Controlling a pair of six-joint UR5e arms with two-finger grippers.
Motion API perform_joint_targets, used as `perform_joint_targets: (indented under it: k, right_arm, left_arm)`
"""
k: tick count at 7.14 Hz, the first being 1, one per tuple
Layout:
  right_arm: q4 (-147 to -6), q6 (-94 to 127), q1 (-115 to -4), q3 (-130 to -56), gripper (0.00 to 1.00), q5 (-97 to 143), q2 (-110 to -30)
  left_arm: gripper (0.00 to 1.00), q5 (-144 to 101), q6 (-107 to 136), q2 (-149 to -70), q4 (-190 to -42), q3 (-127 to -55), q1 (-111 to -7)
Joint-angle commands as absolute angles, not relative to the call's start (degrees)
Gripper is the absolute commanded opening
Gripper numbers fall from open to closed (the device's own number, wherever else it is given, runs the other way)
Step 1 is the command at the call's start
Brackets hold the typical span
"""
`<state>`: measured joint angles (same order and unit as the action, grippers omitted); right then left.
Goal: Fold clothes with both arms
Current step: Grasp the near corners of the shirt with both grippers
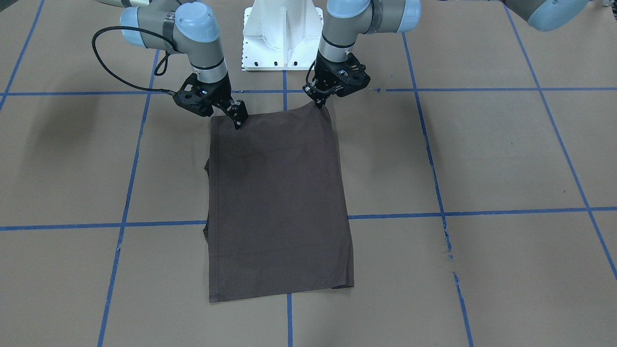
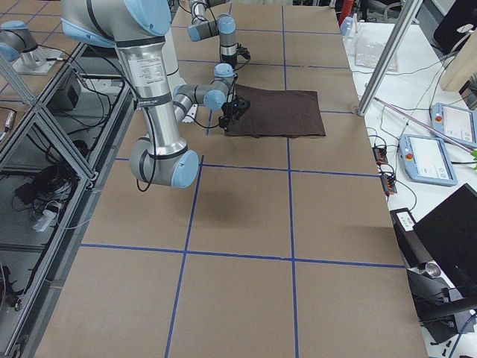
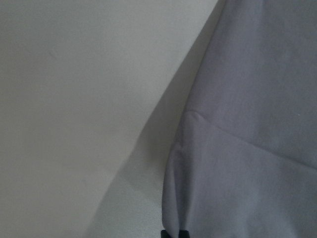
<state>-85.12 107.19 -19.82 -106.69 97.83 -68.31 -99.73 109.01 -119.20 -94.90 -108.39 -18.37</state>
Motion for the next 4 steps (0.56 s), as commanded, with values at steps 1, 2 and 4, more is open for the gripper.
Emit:
perform_joint_targets:
  k: [1,2,4]
  right_arm:
    - [-85.17,107.14,-19.95,-105.82,1.00,97.91,-68.38]
    - [-85.17,107.05,-20.04,-105.82,1.00,97.91,-68.64]
    - [-85.17,107.14,-20.04,-105.73,1.00,97.91,-68.73]
  left_arm:
    - [0.00,-99.67,109.07,-119.27,-94.83,-108.46,-18.37]
    - [0.00,-99.67,108.99,-119.35,-94.83,-108.54,-18.37]
    - [0.00,-99.76,109.07,-119.36,-94.83,-108.72,-18.28]
